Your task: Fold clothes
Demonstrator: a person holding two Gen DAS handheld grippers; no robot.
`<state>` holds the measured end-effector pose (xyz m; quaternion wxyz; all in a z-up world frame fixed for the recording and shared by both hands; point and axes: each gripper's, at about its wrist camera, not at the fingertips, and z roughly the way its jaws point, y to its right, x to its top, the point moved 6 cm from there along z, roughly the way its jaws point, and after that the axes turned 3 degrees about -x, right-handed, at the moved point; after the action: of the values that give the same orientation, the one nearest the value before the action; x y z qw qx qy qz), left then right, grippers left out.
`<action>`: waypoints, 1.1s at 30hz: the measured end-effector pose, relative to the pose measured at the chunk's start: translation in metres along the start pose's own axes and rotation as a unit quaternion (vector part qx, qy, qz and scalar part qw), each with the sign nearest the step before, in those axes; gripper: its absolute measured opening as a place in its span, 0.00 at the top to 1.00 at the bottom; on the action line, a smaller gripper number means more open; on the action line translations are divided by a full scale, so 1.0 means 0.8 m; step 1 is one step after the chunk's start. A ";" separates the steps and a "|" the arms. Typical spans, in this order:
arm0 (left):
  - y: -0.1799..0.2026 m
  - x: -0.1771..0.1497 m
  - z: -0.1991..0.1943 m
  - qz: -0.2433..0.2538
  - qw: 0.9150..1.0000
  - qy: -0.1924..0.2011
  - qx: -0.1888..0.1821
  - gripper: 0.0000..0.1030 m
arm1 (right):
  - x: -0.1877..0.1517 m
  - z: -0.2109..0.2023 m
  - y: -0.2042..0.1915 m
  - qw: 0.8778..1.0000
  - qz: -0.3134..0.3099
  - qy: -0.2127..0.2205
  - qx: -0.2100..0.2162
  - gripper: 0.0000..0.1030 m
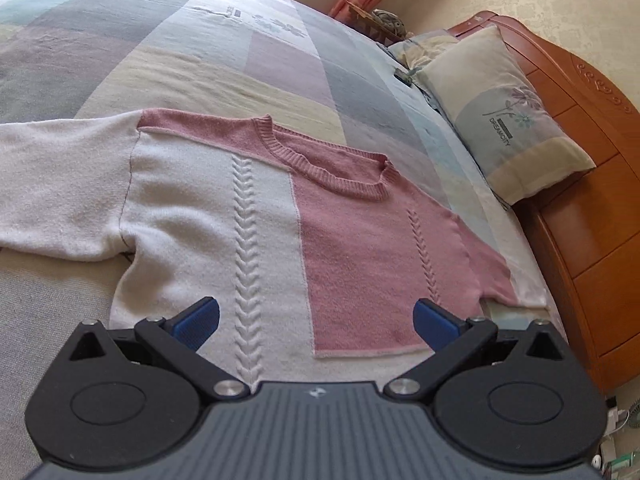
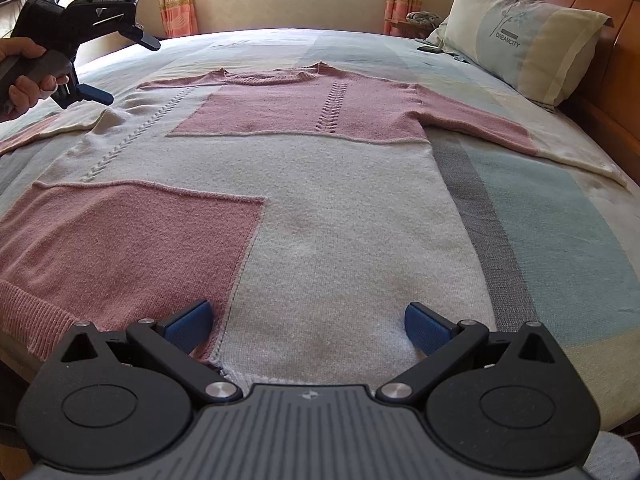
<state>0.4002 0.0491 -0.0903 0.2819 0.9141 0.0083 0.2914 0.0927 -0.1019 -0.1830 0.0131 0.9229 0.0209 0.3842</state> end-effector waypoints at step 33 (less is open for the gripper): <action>-0.022 -0.145 -0.048 0.113 0.988 0.107 0.017 0.01 | 0.012 -0.025 -0.025 0.999 -0.010 0.034 -0.001 0.00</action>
<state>0.2864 0.0625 -0.1349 0.2294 0.8772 -0.0599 0.4175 0.0847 -0.0815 -0.1627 0.0172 0.9092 0.0301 0.4149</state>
